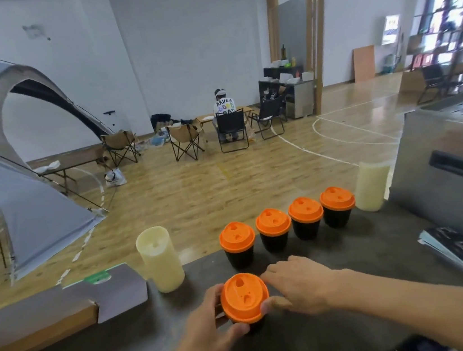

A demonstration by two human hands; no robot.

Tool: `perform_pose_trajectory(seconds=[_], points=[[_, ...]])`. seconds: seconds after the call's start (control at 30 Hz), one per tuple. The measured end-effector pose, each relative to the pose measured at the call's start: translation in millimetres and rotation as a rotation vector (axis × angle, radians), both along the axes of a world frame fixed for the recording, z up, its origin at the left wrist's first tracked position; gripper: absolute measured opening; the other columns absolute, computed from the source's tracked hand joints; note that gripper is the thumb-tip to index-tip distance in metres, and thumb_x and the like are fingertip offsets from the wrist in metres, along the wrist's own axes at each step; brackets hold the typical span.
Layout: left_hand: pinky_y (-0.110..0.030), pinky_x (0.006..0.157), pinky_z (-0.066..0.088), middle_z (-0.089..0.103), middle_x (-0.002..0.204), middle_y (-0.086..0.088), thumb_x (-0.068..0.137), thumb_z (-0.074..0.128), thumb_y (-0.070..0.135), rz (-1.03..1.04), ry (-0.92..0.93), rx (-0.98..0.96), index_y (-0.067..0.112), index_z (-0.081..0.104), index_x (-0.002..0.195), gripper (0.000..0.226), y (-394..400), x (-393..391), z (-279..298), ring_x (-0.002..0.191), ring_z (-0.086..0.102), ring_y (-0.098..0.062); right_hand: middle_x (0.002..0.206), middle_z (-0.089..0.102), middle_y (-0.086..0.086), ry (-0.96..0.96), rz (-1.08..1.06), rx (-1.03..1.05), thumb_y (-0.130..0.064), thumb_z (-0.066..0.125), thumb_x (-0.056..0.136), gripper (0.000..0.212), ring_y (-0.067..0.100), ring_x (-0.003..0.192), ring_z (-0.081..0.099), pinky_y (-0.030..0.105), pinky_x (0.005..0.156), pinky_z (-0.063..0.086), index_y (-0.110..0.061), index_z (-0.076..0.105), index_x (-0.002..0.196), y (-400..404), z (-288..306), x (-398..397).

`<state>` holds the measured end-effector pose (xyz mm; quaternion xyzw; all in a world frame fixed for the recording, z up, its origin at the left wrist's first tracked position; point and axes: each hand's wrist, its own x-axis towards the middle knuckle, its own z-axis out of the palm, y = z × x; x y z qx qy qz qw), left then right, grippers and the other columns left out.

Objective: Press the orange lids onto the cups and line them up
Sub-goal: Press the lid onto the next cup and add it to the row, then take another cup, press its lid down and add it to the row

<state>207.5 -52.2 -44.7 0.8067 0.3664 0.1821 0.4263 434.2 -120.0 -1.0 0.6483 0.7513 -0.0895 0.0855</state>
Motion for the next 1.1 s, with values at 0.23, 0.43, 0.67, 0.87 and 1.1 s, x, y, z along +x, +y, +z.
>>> perform_pose_trajectory(seconds=[0.23, 0.43, 0.67, 0.87, 1.1], points=[[-0.020, 0.097, 0.046, 0.058, 0.125, 0.023, 0.071, 0.084, 0.043, -0.044, 0.024, 0.174, 0.037, 0.042, 0.136, 0.078, -30, 130, 10, 0.112, 0.055, 0.003, 0.133, 0.056, -0.003, 0.032, -0.261, 0.050, -0.098, 0.035, 0.068, 0.101, 0.018, 0.116, 0.055, 0.041, 0.102, 0.042, -0.026, 0.045, 0.139, -56, 12, 111], [-0.040, 0.101, 0.048, 0.060, 0.134, 0.014, 0.076, 0.077, 0.048, -0.087, 0.092, 0.235, 0.037, 0.041, 0.140, 0.074, -47, 243, 10, 0.121, 0.057, -0.011, 0.138, 0.052, -0.003, -0.080, -0.396, 0.038, -0.091, 0.037, 0.077, 0.092, 0.017, 0.120, 0.053, 0.039, 0.103, 0.043, -0.027, 0.041, 0.143, -82, 12, 206], [-0.041, 0.094, 0.051, 0.064, 0.124, 0.009, 0.081, 0.075, 0.049, -0.054, 0.155, 0.257, 0.031, 0.047, 0.130, 0.059, -45, 302, 7, 0.113, 0.061, -0.015, 0.152, 0.042, 0.001, -0.154, -0.365, 0.013, -0.080, 0.030, 0.089, 0.082, 0.020, 0.137, 0.041, 0.045, 0.115, 0.030, -0.025, 0.034, 0.149, -76, 6, 260], [-0.041, 0.096, 0.050, 0.062, 0.129, 0.008, 0.082, 0.074, 0.048, -0.032, 0.183, 0.230, 0.031, 0.043, 0.135, 0.064, -45, 318, 1, 0.117, 0.059, -0.017, 0.159, 0.035, 0.004, -0.130, -0.335, 0.001, -0.080, 0.028, 0.090, 0.085, 0.022, 0.147, 0.029, 0.048, 0.122, 0.012, -0.022, 0.030, 0.152, -71, -5, 277], [-0.042, 0.102, 0.047, 0.053, 0.143, 0.003, 0.083, 0.073, 0.050, -0.013, 0.232, 0.255, 0.025, 0.028, 0.149, 0.084, -46, 319, 0, 0.129, 0.052, -0.020, 0.166, 0.018, 0.003, -0.091, -0.356, -0.030, -0.085, 0.021, 0.085, 0.099, 0.021, 0.151, 0.016, 0.042, 0.122, 0.009, -0.022, 0.009, 0.160, -76, -5, 280]])
